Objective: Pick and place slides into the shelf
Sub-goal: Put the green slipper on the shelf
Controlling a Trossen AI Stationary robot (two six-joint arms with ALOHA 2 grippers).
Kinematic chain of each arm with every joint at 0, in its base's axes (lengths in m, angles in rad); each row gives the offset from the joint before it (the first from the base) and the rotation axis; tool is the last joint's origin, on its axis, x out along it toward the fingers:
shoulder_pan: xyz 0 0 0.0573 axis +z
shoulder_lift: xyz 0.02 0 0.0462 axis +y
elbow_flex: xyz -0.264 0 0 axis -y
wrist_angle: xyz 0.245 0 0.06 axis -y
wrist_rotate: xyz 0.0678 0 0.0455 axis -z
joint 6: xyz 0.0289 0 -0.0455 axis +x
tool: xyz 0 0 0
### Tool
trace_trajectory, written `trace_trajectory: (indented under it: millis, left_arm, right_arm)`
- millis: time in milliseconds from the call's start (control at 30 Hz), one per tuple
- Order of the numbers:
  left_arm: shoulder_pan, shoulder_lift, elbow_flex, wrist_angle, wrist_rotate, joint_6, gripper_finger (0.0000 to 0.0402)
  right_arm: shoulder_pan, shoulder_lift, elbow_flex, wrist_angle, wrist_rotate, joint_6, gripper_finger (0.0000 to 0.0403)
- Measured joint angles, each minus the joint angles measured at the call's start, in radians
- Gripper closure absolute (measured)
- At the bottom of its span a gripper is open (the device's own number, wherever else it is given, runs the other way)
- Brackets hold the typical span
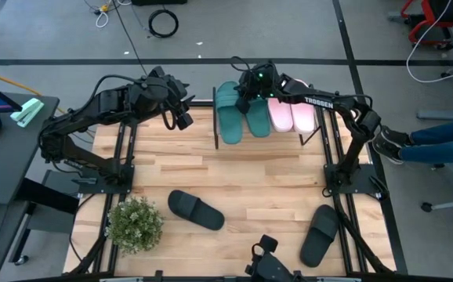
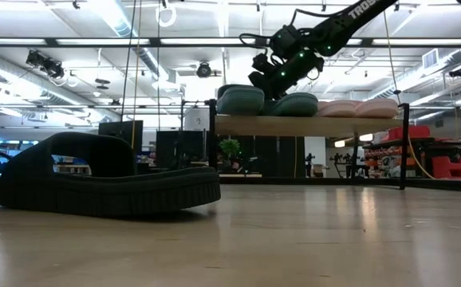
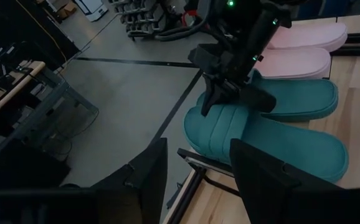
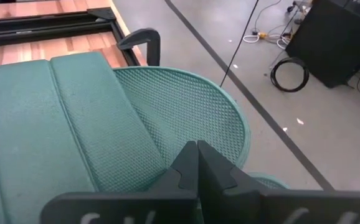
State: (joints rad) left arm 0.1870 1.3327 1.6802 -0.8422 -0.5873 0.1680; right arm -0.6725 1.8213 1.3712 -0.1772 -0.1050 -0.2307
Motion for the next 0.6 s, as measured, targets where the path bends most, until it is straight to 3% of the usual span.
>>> trace_trajectory:
  millis: [300, 467, 600]
  left_arm:
    - [0.076, 0.049, 0.000, -0.023, 0.030, -0.027, 0.0224]
    - [0.194, 0.116, 0.000, -0.011, 0.236, -0.023, 0.0225]
    - [0.275, 0.187, 0.000, 0.074, 0.278, -0.019, 0.0225]
  right_arm:
    - [0.012, 0.001, 0.000, -0.033, 0.001, 0.001, 0.0403]
    - [0.020, 0.001, 0.000, -0.053, -0.005, 0.014, 0.0403]
    - [0.024, 0.001, 0.000, -0.053, -0.005, 0.017, 0.0403]
